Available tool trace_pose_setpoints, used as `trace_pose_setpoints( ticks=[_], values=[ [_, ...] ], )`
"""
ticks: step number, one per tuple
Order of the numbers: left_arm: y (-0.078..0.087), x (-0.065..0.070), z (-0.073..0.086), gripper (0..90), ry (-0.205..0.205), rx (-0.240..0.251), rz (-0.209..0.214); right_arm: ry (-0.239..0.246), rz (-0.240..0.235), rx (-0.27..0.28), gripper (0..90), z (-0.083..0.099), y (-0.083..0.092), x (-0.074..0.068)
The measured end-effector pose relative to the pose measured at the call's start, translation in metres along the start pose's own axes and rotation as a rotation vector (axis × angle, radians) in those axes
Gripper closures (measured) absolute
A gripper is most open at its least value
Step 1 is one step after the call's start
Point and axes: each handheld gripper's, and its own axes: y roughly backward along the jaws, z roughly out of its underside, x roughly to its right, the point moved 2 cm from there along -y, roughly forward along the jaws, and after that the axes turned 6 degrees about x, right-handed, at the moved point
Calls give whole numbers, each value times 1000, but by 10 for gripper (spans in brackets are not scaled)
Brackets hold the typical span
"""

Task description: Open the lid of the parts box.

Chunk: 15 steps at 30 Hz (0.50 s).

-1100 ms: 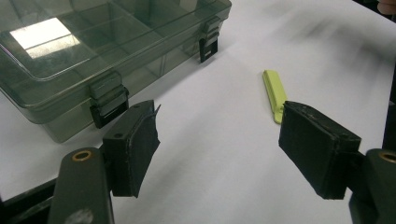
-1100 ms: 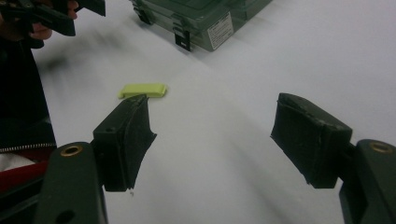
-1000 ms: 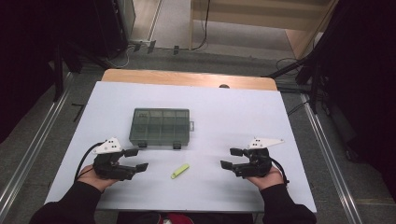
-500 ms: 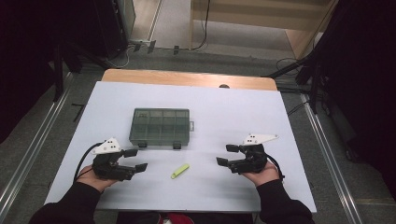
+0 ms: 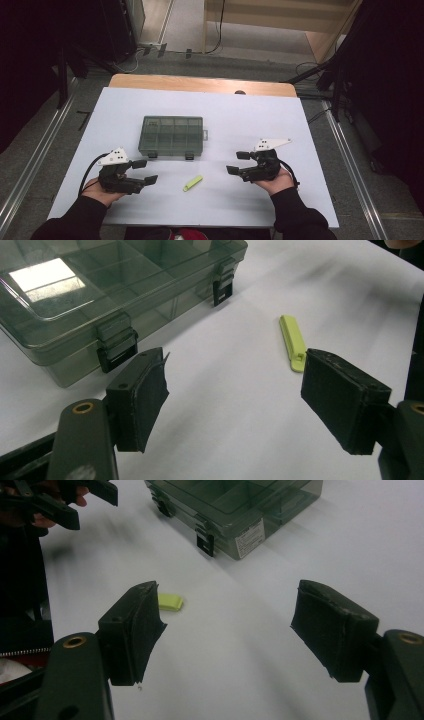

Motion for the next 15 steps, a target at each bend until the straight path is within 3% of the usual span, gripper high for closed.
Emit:
trace_pose_setpoints(
  ticks=[15],
  values=[
    [1, 0, 0, 259, -15, 11, -8, 23, -26, -11, 279, -13, -18, -2]
  ],
)
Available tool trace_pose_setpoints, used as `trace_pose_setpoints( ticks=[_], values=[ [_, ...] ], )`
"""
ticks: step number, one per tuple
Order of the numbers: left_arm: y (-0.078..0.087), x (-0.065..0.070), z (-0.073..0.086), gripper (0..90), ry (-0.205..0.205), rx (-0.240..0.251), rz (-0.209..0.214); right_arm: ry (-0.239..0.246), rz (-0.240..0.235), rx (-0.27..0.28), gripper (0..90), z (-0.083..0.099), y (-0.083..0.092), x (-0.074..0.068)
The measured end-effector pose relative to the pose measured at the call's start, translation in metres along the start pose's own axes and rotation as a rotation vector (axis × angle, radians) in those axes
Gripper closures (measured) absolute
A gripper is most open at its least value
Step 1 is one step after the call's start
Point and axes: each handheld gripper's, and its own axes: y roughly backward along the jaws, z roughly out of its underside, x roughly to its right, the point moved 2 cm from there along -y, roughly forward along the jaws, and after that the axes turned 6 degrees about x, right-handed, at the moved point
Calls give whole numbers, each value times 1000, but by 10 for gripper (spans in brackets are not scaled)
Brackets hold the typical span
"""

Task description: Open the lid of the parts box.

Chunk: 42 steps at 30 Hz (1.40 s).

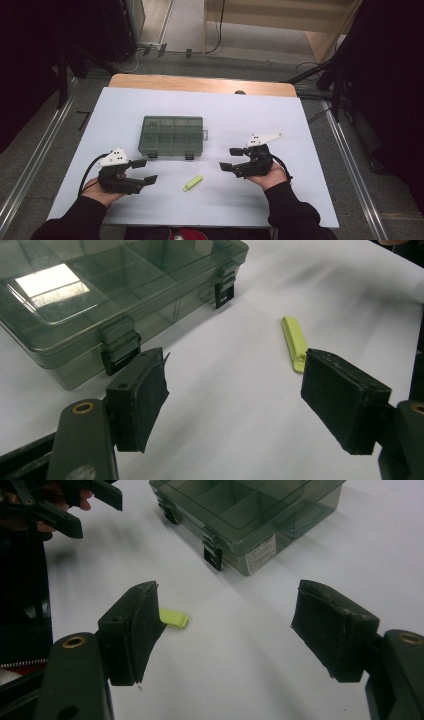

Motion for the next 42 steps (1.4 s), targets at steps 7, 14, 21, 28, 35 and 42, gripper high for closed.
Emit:
trace_pose_setpoints(
  ticks=[7, 14, 21, 28, 35, 42],
  values=[
    [1, 0, 0, 259, 2, 5, -6, -1, 3, -8, 279, -6, -9, -2],
    [2, -1, -1, 259, 5, 11, -9, 15, 4, -16, 283, -12, -21, -2],
    [1, -1, -1, 259, 6, 9, -8, 15, 7, -22, 291, -16, -30, -2],
    [1, -1, 0, 259, 7, 2, -5, 18, 5, -33, 299, -21, -37, -3],
    [0, -1, 0, 259, 7, 2, -3, 26, 9, -47, 313, -23, -45, -2],
    [1, -2, 0, 259, 7, 2, -5, 27, 17, -68, 341, -24, -56, -1]
  ],
)
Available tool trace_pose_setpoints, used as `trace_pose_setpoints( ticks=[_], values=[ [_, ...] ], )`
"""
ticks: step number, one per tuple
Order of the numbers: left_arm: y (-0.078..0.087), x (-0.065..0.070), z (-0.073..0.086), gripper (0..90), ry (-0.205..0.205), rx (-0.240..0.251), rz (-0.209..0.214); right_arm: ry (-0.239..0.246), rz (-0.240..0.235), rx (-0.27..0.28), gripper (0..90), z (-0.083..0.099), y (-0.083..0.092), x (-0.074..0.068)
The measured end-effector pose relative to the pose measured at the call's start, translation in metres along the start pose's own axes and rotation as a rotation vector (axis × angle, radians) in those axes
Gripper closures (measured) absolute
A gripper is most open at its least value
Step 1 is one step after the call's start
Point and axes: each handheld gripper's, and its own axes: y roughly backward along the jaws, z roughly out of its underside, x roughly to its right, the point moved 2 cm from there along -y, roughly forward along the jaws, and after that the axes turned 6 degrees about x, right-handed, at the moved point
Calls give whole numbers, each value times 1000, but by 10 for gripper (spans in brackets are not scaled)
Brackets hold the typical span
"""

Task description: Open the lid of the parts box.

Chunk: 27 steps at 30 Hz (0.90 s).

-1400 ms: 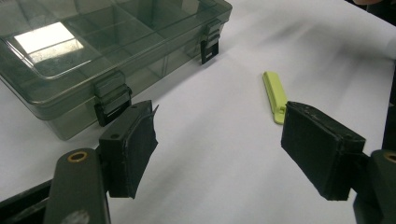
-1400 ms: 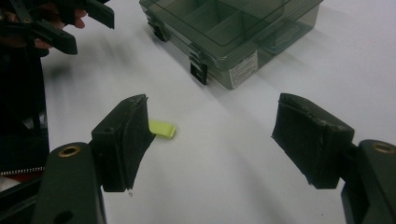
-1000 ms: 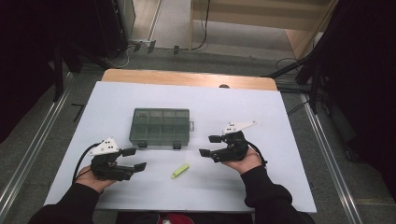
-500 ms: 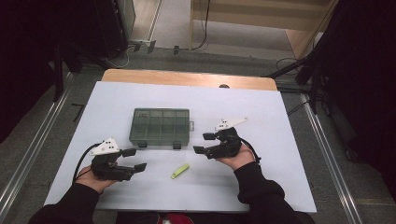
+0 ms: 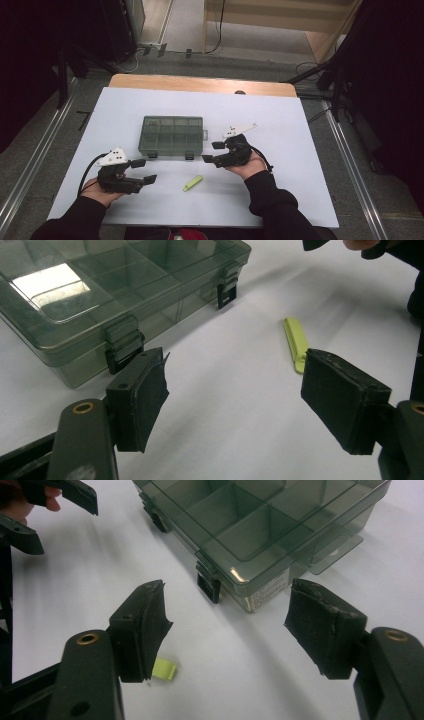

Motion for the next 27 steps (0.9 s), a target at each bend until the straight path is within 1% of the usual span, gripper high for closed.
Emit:
trace_pose_setpoints(
  ticks=[1, 3, 4, 5, 7, 8, 10, 11, 12, 13, 14, 15, 16, 18, 22, 27],
  values=[
    [0, 0, 0, 259, 1, 3, 1, 0, 3, -10, 361, 1, -2, 1],
    [0, 0, 0, 259, 1, 3, 1, -3, 2, -14, 376, 1, -3, 1],
    [0, 0, 0, 259, 2, 3, 1, 0, 3, -17, 411, 1, -5, 2],
    [0, 0, 0, 259, 2, 3, 1, -6, -2, -26, 466, 2, -6, 2],
    [0, 0, 0, 259, 1, 1, 1, -17, -14, -47, 542, 3, -8, 3],
    [0, 0, 0, 259, 1, 1, 1, -20, -11, -65, 610, 4, -9, 4],
    [0, 0, 0, 259, -1, -1, 1, -10, -8, -79, 702, 6, -12, 6],
    [0, 0, 0, 259, 0, 0, 3, -34, -13, -94, 786, 7, -14, 8],
    [0, 0, 0, 259, 0, 1, 3, -34, -13, -94, 786, 7, -14, 8],
    [0, 0, 0, 259, 2, 1, 1, -43, -15, -114, 857, 8, -17, 10],
    [1, -1, 0, 259, 4, 2, 0, -43, -15, -114, 857, 8, -17, 10],
    [1, -1, 1, 259, 6, 2, -2, -51, -12, -140, 900, 9, -20, 12],
    [1, -1, 1, 259, 7, 2, -3, -51, -12, -140, 900, 9, -20, 12],
    [1, -1, 1, 259, 6, 2, -3, -62, -5, -163, 900, 8, -22, 13],
    [1, 0, 2, 259, 4, 1, -1, -74, -5, -162, 900, 7, -26, 15],
    [3, 0, 2, 259, 8, 2, -8, -75, -7, -153, 900, 5, -27, 15]
  ],
)
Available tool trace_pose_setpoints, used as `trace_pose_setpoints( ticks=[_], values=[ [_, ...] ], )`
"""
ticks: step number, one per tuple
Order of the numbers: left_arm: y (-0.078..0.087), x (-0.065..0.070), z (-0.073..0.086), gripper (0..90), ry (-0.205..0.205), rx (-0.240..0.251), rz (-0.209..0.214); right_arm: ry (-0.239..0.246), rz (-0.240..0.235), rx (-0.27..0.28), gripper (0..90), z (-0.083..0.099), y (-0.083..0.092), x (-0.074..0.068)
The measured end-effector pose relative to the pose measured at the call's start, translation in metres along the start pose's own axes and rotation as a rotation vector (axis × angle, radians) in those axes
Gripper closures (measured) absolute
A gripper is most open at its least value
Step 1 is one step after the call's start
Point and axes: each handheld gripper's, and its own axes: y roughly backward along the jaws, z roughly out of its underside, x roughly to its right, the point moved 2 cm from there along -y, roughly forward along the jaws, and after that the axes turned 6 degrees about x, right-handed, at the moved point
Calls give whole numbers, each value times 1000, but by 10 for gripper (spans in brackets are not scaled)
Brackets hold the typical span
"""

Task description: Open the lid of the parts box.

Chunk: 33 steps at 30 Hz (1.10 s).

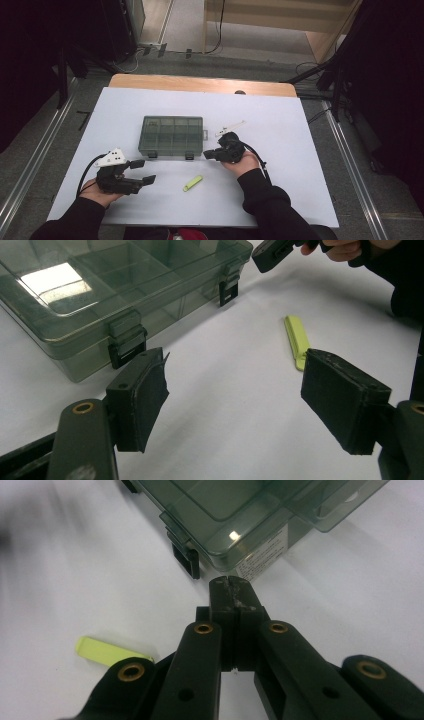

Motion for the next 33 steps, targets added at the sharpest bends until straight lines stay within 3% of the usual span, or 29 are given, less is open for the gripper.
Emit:
trace_pose_setpoints(
  ticks=[5, 19, 33],
  values=[
    [0, 0, 1, 259, -2, -1, -1, 15, 2, 14, 900, -2, 0, -1],
    [1, 0, 1, 259, 1, 0, -3, -8, 0, 12, 900, -1, -2, 1],
    [2, -1, 1, 259, 6, 0, -3, 0, -4, 21, 900, -2, -2, -1]
  ],
)
